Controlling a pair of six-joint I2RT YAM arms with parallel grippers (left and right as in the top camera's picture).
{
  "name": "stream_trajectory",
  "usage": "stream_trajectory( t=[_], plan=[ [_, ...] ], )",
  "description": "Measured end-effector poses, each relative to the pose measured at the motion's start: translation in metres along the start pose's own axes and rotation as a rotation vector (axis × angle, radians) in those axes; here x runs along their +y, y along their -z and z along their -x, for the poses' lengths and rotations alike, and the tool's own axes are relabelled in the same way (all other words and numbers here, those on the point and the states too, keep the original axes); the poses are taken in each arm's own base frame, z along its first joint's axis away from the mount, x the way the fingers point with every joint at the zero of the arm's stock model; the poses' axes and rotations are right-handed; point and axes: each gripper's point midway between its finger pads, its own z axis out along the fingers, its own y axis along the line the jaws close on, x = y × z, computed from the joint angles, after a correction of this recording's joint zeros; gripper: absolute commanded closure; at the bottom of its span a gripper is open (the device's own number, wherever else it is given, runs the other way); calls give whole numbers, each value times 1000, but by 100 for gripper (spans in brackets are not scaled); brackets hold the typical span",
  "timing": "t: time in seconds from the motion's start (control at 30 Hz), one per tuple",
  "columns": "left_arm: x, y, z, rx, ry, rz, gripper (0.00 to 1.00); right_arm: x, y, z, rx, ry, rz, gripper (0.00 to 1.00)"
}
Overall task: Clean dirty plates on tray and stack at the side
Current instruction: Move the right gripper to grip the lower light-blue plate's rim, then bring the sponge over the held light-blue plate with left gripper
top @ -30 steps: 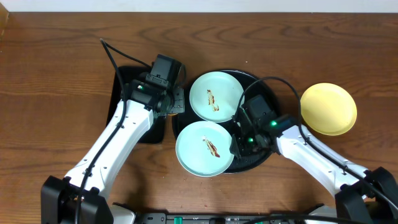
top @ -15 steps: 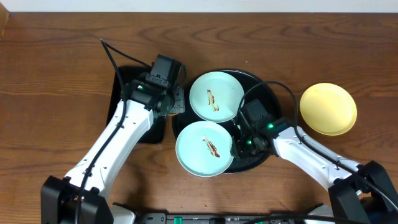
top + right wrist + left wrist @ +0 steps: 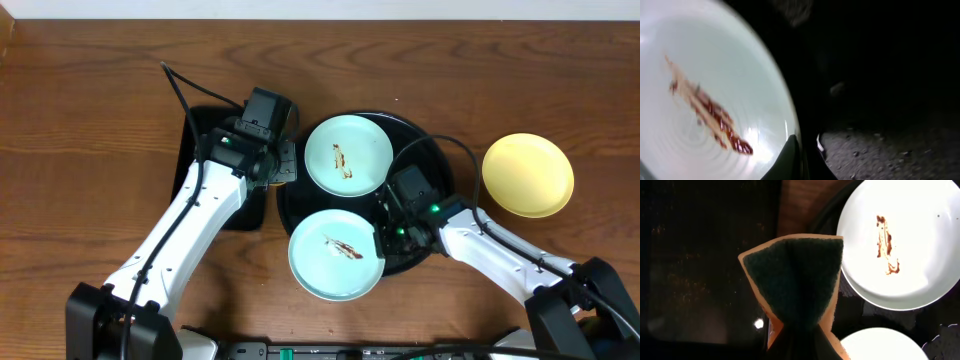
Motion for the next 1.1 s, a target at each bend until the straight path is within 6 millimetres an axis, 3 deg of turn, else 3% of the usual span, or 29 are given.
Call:
stream_trajectory(
  t=[0.2,0.4,0.5,0.7,0.83,1.1],
  plan=[
    [-15,1,-7,38,0,-85,93,-18,4,11,-42,-33,-59,99],
    [-42,4,-18,92,-30,-223,93,-54,22,34,-143,-53,-179,99],
    [-66,7,-29,115,-94,-304,93,-67,28,40,-169,-29,-237,99],
    [-120,13,-54,129,-248,-423,93,-77,30,32,-135,-11,-292,99],
    [-149,-1,-80,191,-303,-446,93,-77,30,32,-134,-12,-297,99],
    [-177,-41,-130,364,-289,-432,93,-78,30,32,-136,-13,-300,99]
  ],
)
